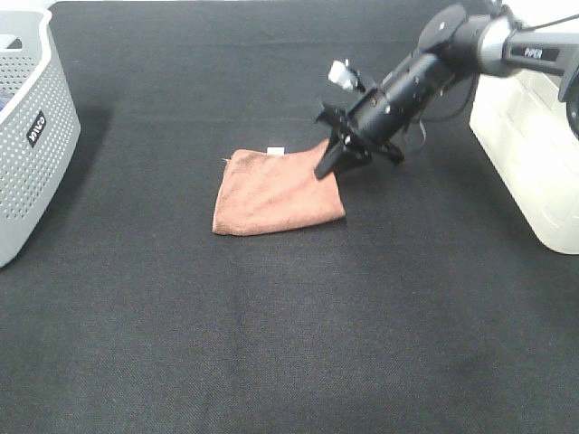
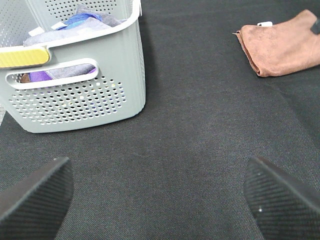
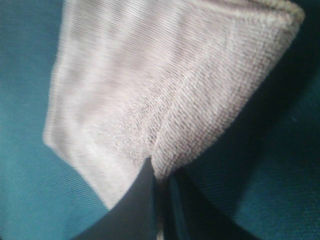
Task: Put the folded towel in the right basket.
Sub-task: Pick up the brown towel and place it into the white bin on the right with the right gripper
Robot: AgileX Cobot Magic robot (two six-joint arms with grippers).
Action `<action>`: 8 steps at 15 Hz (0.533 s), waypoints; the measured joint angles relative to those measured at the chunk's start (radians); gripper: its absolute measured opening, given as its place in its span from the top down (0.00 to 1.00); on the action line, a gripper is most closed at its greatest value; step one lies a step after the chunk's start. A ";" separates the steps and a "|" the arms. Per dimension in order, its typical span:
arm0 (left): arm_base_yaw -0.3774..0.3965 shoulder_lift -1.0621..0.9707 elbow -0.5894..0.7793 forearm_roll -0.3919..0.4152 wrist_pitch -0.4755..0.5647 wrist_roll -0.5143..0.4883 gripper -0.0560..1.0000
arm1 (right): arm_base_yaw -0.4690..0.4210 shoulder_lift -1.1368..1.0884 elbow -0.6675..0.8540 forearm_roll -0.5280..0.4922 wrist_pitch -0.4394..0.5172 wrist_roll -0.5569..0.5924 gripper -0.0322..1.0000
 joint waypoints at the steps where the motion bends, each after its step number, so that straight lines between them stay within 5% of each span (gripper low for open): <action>1: 0.000 0.000 0.000 0.000 0.000 0.000 0.11 | 0.000 0.000 -0.042 0.000 0.018 0.001 0.97; 8: 0.000 0.000 0.000 0.000 0.000 0.001 0.11 | 0.000 -0.173 -0.215 -0.119 0.027 0.060 0.97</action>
